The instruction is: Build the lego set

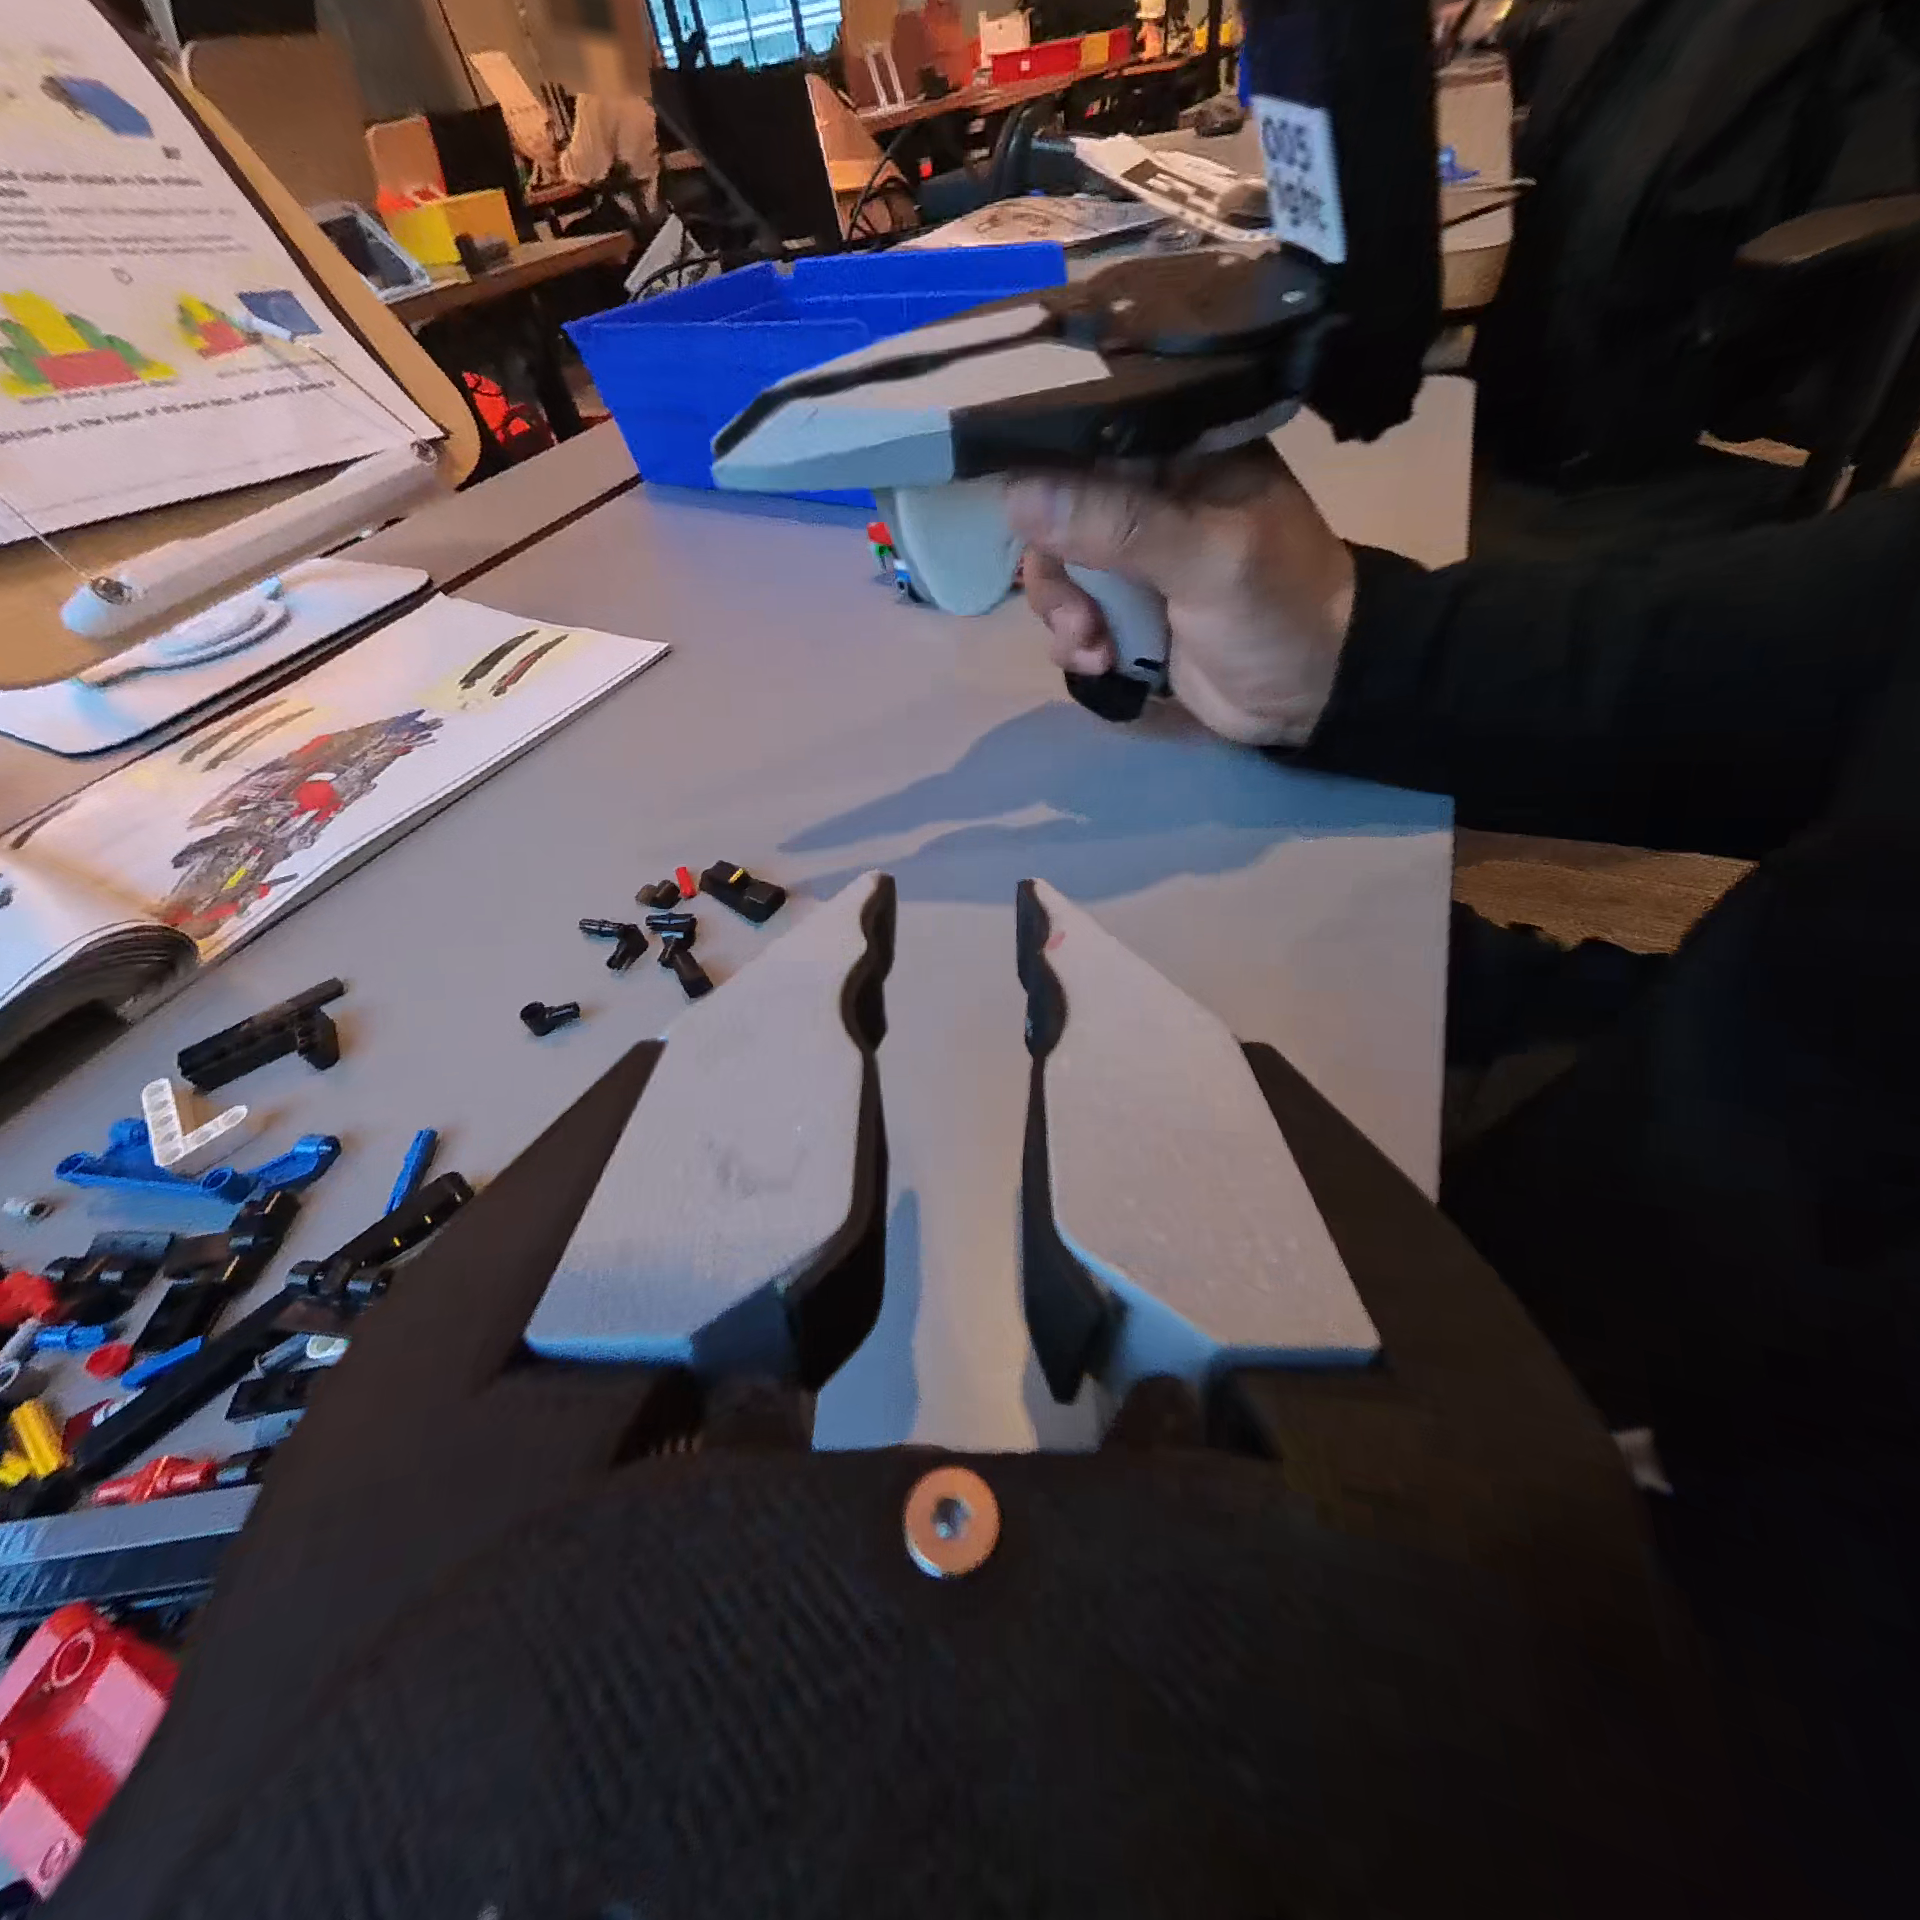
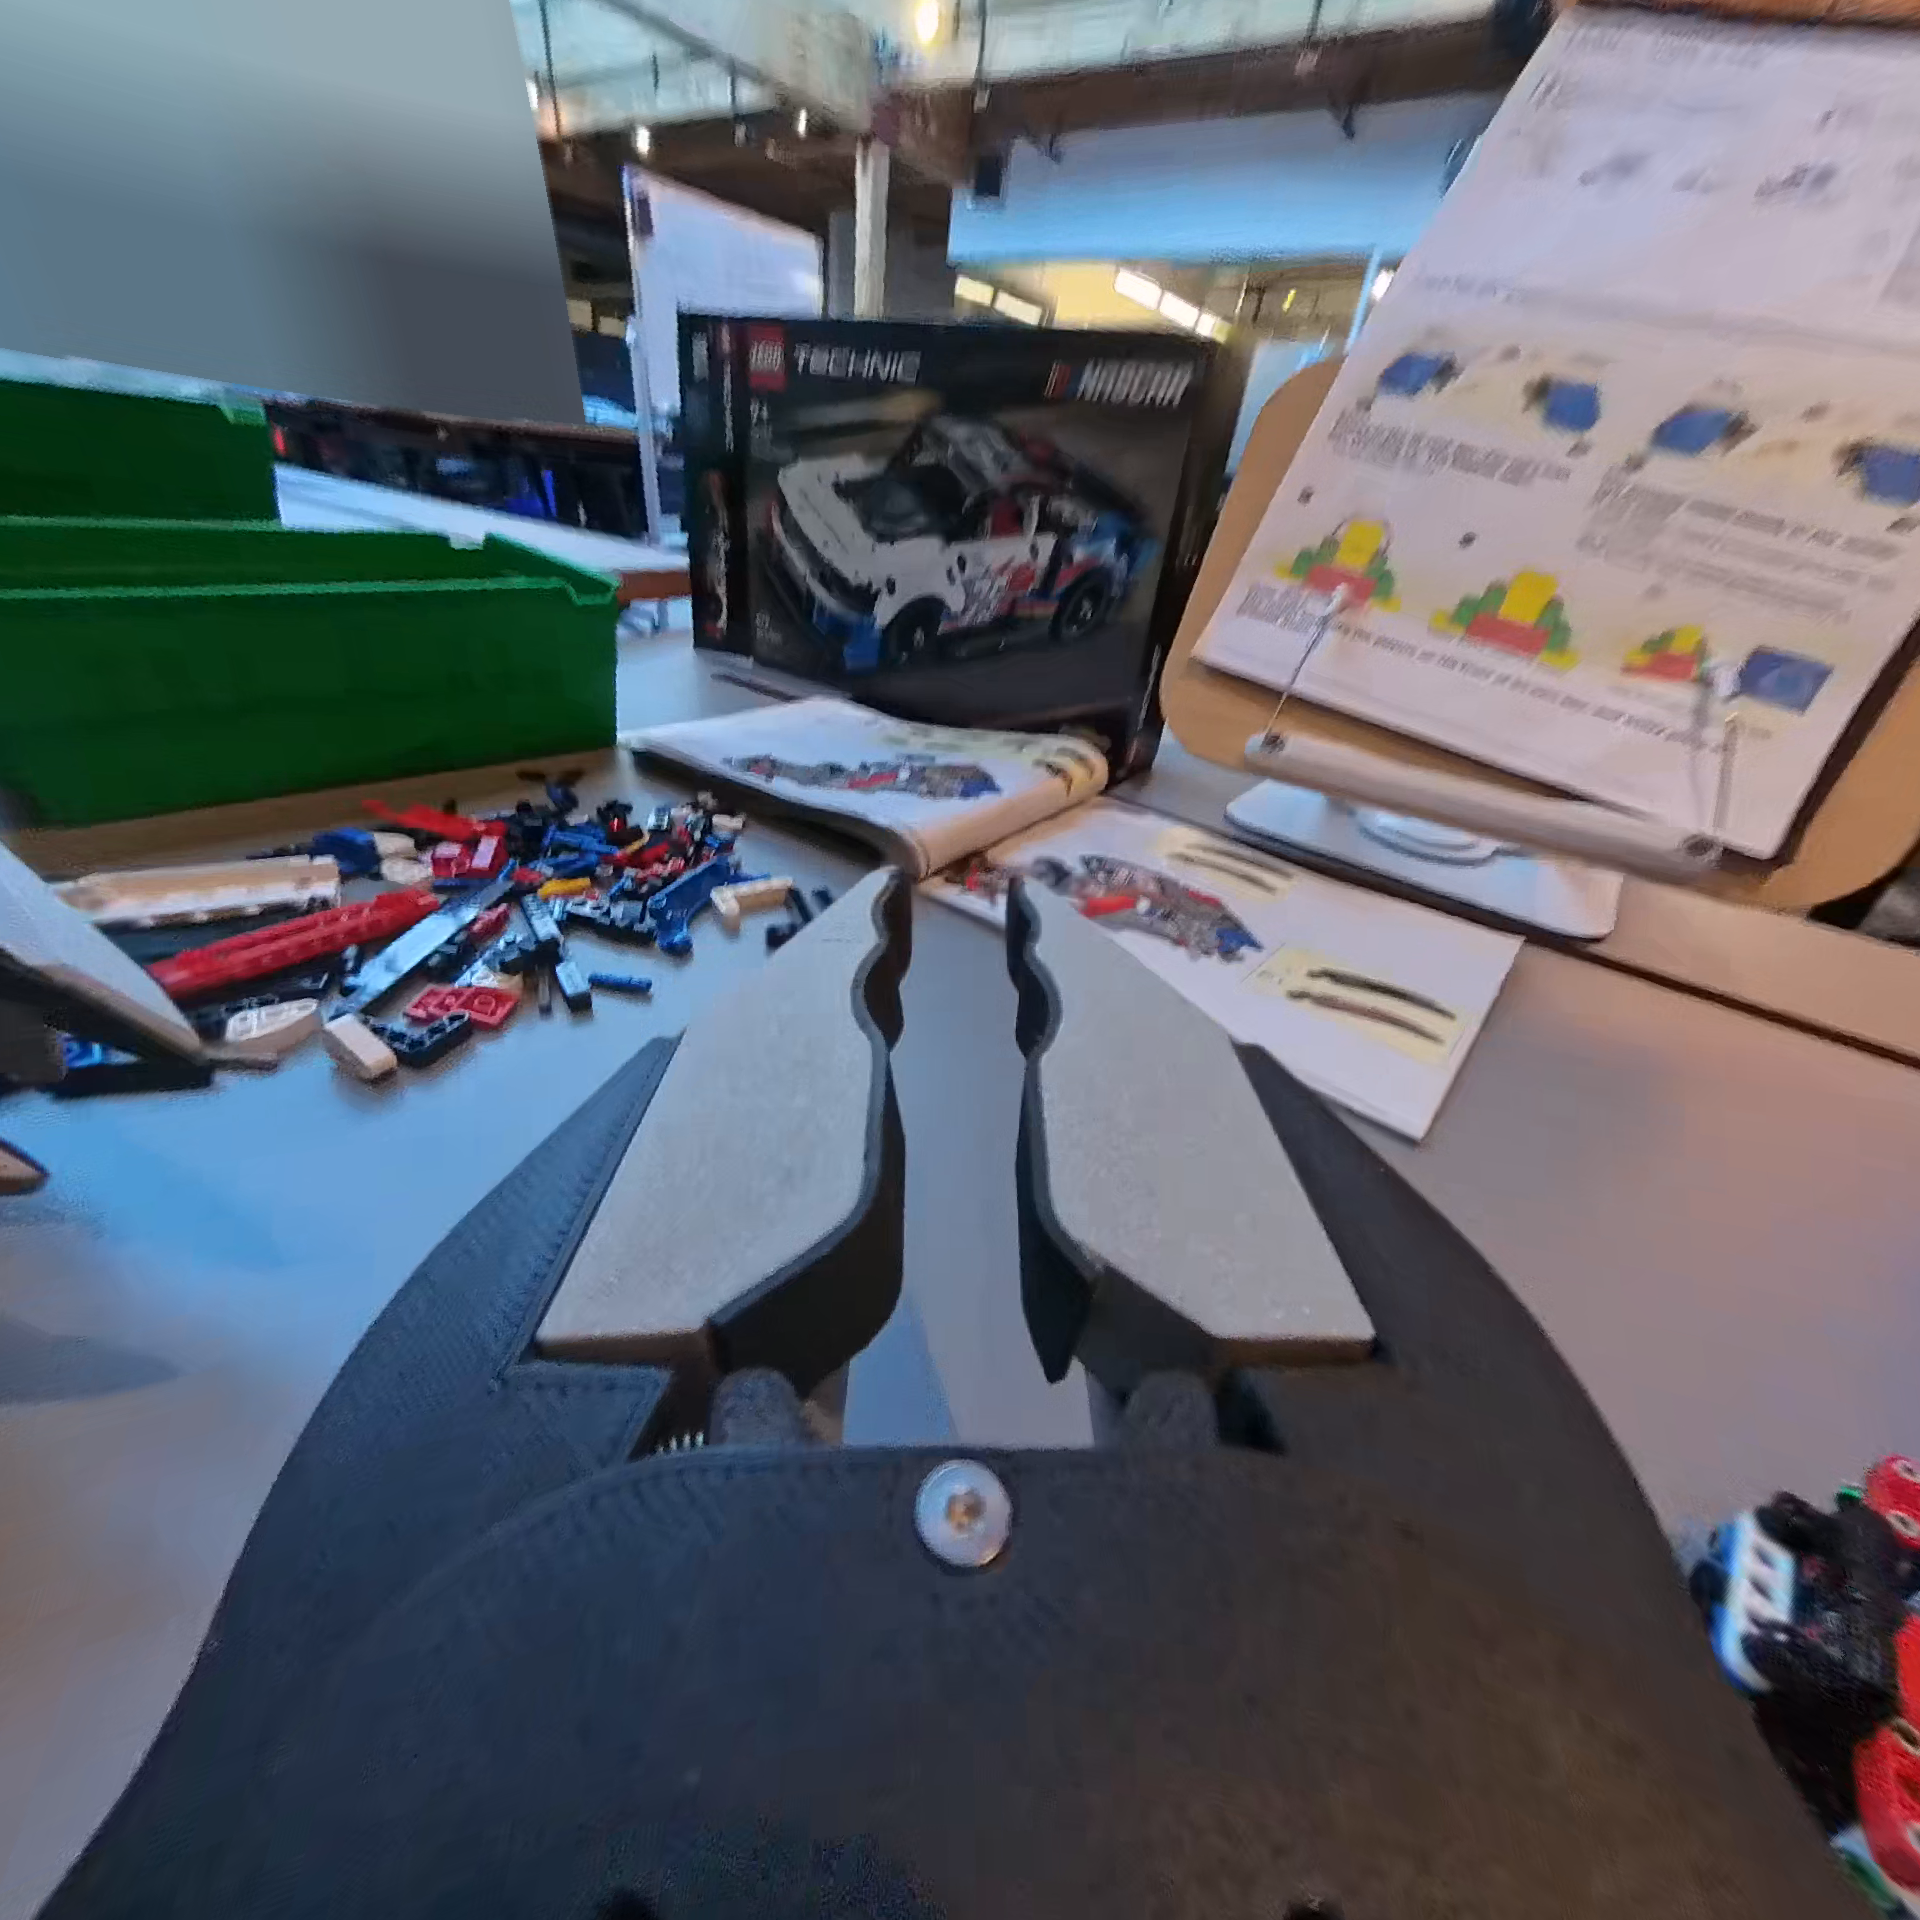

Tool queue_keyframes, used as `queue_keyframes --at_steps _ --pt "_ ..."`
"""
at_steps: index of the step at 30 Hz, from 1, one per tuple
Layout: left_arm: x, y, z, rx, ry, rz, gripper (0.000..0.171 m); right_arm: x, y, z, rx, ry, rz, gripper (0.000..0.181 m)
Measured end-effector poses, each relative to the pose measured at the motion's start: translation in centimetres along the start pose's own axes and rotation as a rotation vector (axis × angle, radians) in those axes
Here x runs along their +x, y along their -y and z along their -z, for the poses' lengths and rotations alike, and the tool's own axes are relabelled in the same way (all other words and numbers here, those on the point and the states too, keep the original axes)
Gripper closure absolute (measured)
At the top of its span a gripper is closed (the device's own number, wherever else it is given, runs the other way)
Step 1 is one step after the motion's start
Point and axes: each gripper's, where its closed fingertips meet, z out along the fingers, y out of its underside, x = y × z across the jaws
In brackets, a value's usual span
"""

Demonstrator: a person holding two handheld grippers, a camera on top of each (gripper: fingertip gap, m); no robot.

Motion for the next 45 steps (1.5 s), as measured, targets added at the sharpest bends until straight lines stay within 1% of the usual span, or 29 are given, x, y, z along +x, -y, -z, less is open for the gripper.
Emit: queue_keyframes --at_steps 3,7,11,14,18,20,22,26,30,33,36,38,42,45 --pt "-0.6 -0.5 -0.2 -0.016 -0.012 0.059 0.151 0.0 -0.5 -1.6 -0.021 0.004 0.015 0.167" --pt "-1.7 -0.3 0.1 0.014 -0.064 0.211 0.149 -1.4 -2.8 -3.8 -0.120 0.094 -0.036 0.165" --pt "-2.6 -0.3 0.2 0.034 -0.095 0.324 0.148 -1.6 -2.9 -4.7 -0.124 0.113 -0.049 0.166" --pt "-2.8 -0.3 0.2 0.039 -0.114 0.368 0.148 -1.5 -3.1 -5.1 -0.136 0.123 -0.065 0.165" --pt "-3.0 -0.2 0.2 0.049 -0.121 0.388 0.147 -1.3 -3.1 -5.1 -0.137 0.120 -0.084 0.163" --pt "-3.0 -0.2 0.2 0.051 -0.125 0.394 0.147 -1.4 -3.5 -5.1 -0.168 0.128 -0.089 0.161" --pt "-3.1 -0.1 0.3 0.058 -0.123 0.397 0.146 -2.0 -4.4 -4.9 -0.237 0.155 -0.082 0.159" --pt "-3.1 0.0 0.3 0.063 -0.130 0.404 0.146 -3.8 -7.1 -3.7 -0.420 0.228 -0.050 0.156" --pt "-3.0 -0.2 0.1 0.050 -0.140 0.411 0.146 -4.7 -8.2 -2.6 -0.496 0.267 0.005 0.152" --pt "-3.1 -0.2 0.1 0.049 -0.137 0.411 0.146 -5.3 -9.6 -2.6 -0.585 0.313 0.027 0.152" --pt "-3.0 -0.2 0.1 0.043 -0.134 0.403 0.146 -5.2 -11.2 -2.7 -0.678 0.325 0.089 0.151" --pt "-2.9 -0.3 0.0 0.039 -0.128 0.391 0.146 -5.2 -11.7 -2.8 -0.705 0.323 0.119 0.154" --pt "-2.8 -0.3 0.0 0.033 -0.121 0.370 0.146 -5.0 -11.5 -2.9 -0.688 0.296 0.129 0.154" --pt "-2.7 -0.3 0.0 0.033 -0.124 0.368 0.146 -4.6 -11.4 -3.1 -0.687 0.248 0.104 0.146"
